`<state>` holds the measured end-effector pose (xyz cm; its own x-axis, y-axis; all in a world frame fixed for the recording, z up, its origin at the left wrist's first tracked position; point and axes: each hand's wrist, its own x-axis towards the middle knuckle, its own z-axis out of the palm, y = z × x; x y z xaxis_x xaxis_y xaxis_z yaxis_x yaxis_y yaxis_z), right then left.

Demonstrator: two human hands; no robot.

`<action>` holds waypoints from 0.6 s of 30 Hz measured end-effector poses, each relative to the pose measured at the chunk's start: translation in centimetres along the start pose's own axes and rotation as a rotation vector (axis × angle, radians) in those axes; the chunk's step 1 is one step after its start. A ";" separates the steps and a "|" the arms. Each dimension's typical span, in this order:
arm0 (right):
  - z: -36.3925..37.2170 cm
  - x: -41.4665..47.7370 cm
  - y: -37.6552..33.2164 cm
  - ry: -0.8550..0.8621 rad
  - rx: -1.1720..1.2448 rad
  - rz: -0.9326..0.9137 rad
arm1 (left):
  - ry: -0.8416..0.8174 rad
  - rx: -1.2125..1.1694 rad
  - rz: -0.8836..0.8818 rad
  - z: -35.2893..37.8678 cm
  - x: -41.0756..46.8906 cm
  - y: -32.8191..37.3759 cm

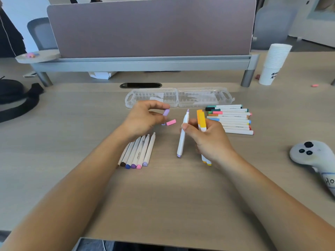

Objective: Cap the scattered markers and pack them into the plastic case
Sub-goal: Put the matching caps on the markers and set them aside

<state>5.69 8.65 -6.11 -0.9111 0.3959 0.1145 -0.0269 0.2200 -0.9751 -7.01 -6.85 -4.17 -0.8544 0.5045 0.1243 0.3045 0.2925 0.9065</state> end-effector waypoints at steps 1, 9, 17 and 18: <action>0.1 -0.1 -0.1 -0.018 -0.024 -0.034 | -0.032 -0.080 -0.006 -0.1 -0.6 0.5; 0.9 -0.8 0.3 -0.156 -0.130 -0.208 | -0.073 -0.407 0.047 -0.6 -2.6 1.5; 0.9 -1.0 0.6 -0.237 -0.164 -0.297 | -0.117 -0.400 0.103 -1.9 -3.4 2.6; 1.0 -1.0 0.6 -0.238 -0.162 -0.299 | -0.129 -0.408 0.113 -2.1 -3.5 2.7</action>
<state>6.22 7.51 -6.99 -0.9431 0.0807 0.3226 -0.2569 0.4393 -0.8608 -4.03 -9.51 -1.30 -0.7578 0.6199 0.2036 0.1798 -0.1017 0.9784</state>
